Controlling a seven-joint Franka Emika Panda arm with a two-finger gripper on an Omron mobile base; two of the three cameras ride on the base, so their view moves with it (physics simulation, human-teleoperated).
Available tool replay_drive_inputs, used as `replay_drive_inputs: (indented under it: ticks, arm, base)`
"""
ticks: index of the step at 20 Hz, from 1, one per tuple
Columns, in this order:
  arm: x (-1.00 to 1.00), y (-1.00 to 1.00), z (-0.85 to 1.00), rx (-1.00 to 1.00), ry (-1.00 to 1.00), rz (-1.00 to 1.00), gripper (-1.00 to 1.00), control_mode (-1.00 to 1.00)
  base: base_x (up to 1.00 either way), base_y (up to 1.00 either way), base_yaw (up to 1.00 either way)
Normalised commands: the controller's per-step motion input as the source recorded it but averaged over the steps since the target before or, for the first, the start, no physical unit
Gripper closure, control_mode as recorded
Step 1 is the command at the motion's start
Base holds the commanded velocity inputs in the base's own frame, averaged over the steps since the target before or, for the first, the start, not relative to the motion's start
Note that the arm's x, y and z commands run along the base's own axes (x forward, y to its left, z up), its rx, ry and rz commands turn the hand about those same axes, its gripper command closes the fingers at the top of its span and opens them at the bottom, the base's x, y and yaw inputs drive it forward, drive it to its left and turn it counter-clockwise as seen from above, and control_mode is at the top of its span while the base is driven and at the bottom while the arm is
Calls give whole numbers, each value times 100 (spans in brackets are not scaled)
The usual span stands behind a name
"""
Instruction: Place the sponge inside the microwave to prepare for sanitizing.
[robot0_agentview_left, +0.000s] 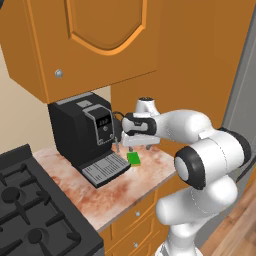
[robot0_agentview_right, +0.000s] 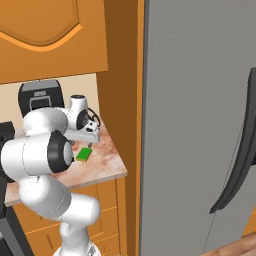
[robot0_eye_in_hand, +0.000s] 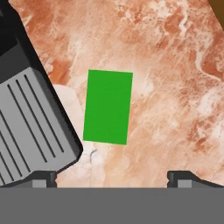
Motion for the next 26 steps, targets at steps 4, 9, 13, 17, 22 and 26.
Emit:
replay_drive_inputs:
  ticks: [4, 9, 13, 17, 22, 26]
  arm:
    - [24, 7, -15, 0, 0, 0, -100, -100]
    - [18, 8, -10, 0, 0, 0, -100, -100]
    - [8, 0, -10, 0, 0, 0, -100, -100]
    - [0, 0, -13, 0, 0, -1, -100, -100]
    - [0, 0, -6, 3, 0, -7, -100, -100]
    - [2, 0, -5, 8, 0, -14, -100, -100]
  base:
    - [0, 0, 0]
    - [0, 0, 0]
    - [0, 0, 0]
    - [0, 0, 0]
    - [0, 0, 0]
    - [0, 0, 0]
